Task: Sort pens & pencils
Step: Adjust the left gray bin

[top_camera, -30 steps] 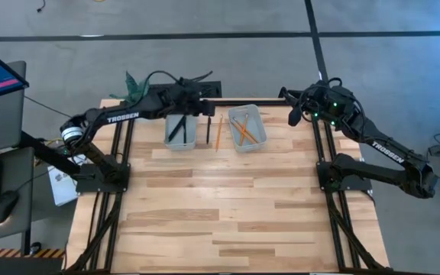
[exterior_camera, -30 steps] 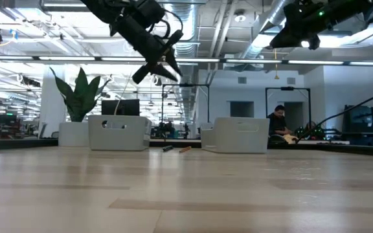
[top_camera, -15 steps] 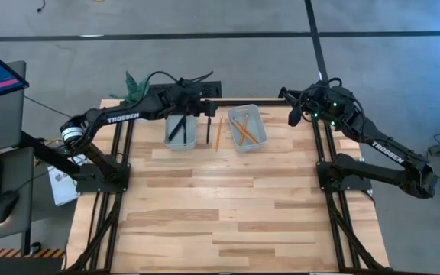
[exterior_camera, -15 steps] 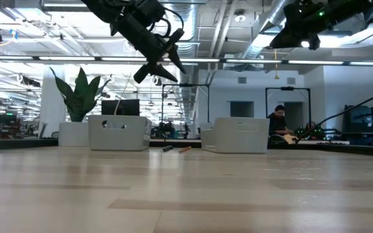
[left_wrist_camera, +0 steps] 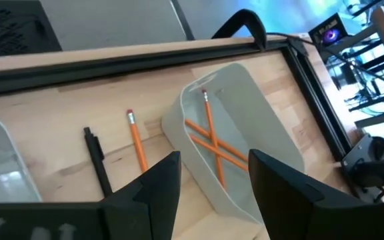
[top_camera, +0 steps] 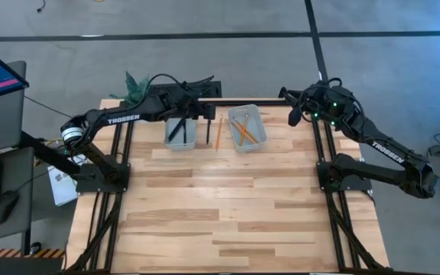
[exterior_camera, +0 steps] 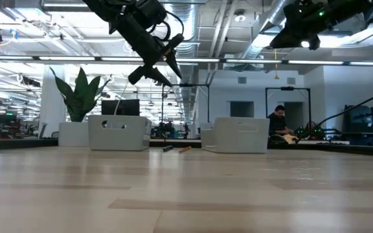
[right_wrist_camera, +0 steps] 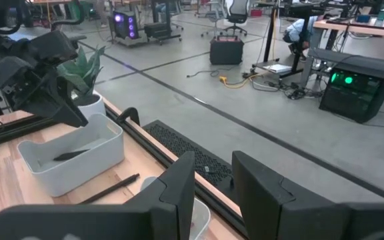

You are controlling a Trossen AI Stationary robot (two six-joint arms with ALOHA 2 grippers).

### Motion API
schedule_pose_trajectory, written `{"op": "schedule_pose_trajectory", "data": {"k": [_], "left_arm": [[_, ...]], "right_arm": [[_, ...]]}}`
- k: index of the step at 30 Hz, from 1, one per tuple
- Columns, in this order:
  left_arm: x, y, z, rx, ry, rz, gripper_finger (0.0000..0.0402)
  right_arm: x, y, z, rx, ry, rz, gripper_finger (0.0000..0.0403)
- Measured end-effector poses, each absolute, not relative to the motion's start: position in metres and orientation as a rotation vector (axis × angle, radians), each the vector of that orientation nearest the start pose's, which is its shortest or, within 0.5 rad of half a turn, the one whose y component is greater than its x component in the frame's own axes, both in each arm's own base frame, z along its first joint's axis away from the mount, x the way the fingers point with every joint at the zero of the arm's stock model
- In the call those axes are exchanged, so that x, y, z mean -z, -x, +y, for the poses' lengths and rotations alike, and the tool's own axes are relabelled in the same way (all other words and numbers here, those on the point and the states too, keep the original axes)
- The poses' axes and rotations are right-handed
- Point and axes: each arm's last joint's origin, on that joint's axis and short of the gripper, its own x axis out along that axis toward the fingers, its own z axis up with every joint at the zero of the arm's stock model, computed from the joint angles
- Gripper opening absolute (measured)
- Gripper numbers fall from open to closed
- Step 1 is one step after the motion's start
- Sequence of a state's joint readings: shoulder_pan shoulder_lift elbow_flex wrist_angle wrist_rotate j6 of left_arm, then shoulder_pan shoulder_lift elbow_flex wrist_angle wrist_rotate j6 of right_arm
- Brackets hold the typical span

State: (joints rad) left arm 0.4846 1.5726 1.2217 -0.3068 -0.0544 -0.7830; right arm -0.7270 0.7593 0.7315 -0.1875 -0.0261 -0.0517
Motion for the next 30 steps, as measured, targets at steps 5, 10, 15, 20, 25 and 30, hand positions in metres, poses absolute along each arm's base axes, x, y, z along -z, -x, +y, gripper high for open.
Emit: {"op": "schedule_pose_trajectory", "data": {"k": [5,10,15,20,25,30], "left_arm": [[-0.282,-0.314,0.151,-0.718,0.858,0.412,0.0167],[-0.279,-0.333,0.14,-0.663,0.837,0.422,0.0167],[-0.272,-0.36,0.154,-0.737,0.815,0.553,0.0167],[-0.281,-0.373,0.166,-0.9,0.762,0.718,0.0167],[-0.276,-0.369,0.179,-1.009,0.794,0.886,0.0167],[-0.252,-0.376,0.187,-1.029,0.795,0.945,0.0167]], "right_arm": [[-0.318,-0.127,-0.112,0.693,-0.031,0.222,0.0122],[-0.318,-0.127,-0.112,0.692,-0.031,0.222,0.0122],[-0.318,-0.128,-0.111,0.686,-0.036,0.221,0.0122],[-0.316,-0.129,-0.109,0.671,-0.062,0.233,0.0122],[-0.316,-0.13,-0.108,0.666,-0.062,0.235,0.0122],[-0.316,-0.13,-0.107,0.662,-0.061,0.234,0.0122]]}}
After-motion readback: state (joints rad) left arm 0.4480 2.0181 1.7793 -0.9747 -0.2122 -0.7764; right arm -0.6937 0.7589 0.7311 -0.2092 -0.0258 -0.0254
